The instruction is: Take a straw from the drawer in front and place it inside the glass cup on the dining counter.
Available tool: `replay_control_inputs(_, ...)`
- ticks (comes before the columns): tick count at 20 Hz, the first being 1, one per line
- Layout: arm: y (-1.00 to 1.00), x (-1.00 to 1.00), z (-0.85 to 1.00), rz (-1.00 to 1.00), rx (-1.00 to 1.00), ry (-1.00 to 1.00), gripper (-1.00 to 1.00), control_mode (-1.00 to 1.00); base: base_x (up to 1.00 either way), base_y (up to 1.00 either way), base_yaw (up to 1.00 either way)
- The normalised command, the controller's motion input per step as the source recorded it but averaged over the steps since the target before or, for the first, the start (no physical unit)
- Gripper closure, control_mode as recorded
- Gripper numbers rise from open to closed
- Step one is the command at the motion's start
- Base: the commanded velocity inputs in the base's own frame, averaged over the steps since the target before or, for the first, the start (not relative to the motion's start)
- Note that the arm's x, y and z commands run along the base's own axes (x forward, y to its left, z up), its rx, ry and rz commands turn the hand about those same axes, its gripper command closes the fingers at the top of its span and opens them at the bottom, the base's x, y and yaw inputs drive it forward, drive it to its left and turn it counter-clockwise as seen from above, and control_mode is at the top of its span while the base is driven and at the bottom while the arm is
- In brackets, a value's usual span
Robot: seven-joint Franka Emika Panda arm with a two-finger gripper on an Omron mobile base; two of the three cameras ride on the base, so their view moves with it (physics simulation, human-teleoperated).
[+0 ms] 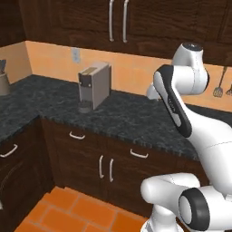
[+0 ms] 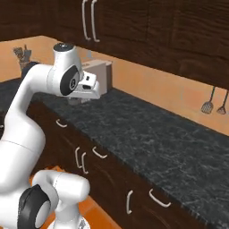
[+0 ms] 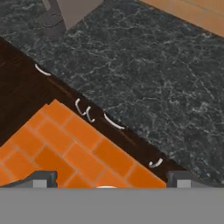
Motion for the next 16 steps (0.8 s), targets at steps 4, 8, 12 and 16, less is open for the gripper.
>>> replay_control_inputs(4,0.00,0.00,0.00,0.00,0.00,0.00,-1.00,1.00,-0.18,-0.84,0.59)
replay_control_inputs(8,0.00,0.00,0.00,0.00,0.00,0.00,-1.00,1.00,-0.15,-0.83,0.47)
replay_control_inputs(12,0.00,0.00,0.00,0.00,0.00,0.00,-1.00,1.00,0.00,-0.75,0.47)
replay_control_inputs(16,0.00,0.00,0.00,0.00,0.00,0.00,-1.00,1.00,0.00,-0.69,0.43)
